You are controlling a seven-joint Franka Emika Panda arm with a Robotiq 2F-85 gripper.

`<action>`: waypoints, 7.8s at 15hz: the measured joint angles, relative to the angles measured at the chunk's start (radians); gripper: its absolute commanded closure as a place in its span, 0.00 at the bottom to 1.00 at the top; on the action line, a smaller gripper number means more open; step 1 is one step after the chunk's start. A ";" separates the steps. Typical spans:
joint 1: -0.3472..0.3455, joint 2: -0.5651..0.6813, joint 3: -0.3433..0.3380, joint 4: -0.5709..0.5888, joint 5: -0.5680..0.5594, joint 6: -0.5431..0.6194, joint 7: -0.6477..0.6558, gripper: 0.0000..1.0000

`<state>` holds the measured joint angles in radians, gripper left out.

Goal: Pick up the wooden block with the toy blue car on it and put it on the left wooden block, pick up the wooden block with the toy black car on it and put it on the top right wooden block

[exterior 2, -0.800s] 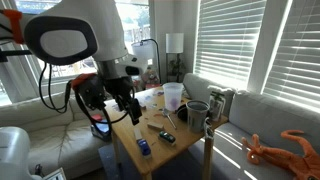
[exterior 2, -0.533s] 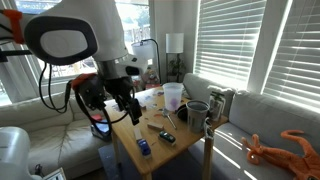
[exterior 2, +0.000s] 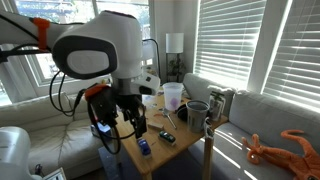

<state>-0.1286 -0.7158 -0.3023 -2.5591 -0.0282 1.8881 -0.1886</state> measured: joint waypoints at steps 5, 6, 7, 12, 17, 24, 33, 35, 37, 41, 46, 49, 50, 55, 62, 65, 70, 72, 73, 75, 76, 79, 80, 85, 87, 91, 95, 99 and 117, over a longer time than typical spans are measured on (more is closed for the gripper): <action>-0.023 0.122 0.022 0.025 -0.061 -0.001 0.003 0.00; -0.029 0.140 0.028 0.029 -0.068 0.000 0.004 0.00; -0.032 0.153 0.031 0.034 -0.071 0.000 0.004 0.00; -0.036 0.171 0.034 0.045 -0.072 0.002 0.004 0.00; -0.037 0.176 0.039 0.038 -0.071 0.027 0.004 0.00; -0.037 0.201 0.041 -0.006 -0.072 0.118 0.004 0.00; -0.037 0.241 0.043 -0.031 -0.072 0.206 0.003 0.00; -0.037 0.249 0.045 -0.031 -0.072 0.213 0.003 0.00; -0.037 0.257 0.047 -0.031 -0.072 0.220 0.003 0.00; -0.037 0.269 0.052 -0.030 -0.072 0.223 0.003 0.00; -0.037 0.283 0.055 -0.030 -0.072 0.223 0.003 0.00; -0.037 0.290 0.055 -0.029 -0.072 0.223 0.003 0.00; -0.037 0.292 0.055 -0.029 -0.072 0.223 0.004 0.00; -0.037 0.297 0.055 -0.029 -0.072 0.223 0.006 0.00; -0.037 0.301 0.055 -0.027 -0.072 0.223 0.008 0.05; -0.037 0.301 0.055 -0.025 -0.072 0.223 0.008 0.11; -0.039 0.301 0.055 -0.021 -0.072 0.223 0.008 0.17; -0.039 0.302 0.055 -0.020 -0.071 0.223 0.008 0.20; -0.039 0.302 0.055 -0.020 -0.071 0.224 0.007 0.22; -0.039 0.302 0.055 -0.020 -0.071 0.224 0.007 0.38; -0.039 0.302 0.055 -0.020 -0.071 0.224 0.007 0.38; -0.039 0.302 0.055 -0.020 -0.071 0.223 0.007 0.38; -0.039 0.302 0.055 -0.020 -0.071 0.223 0.008 0.38; -0.042 0.300 0.055 -0.011 -0.071 0.217 0.013 0.38; -0.046 0.296 0.055 -0.002 -0.071 0.202 0.024 0.38; -0.048 0.285 0.060 0.023 -0.067 0.131 0.068 0.38; -0.048 0.283 0.087 0.052 -0.048 0.064 0.131 0.38; -0.042 0.284 0.121 0.074 -0.020 0.023 0.187 0.38; -0.037 0.299 0.151 0.075 0.016 0.014 0.231 0.38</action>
<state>-0.1654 -0.4170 -0.1516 -2.4842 -0.0119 1.9024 0.0426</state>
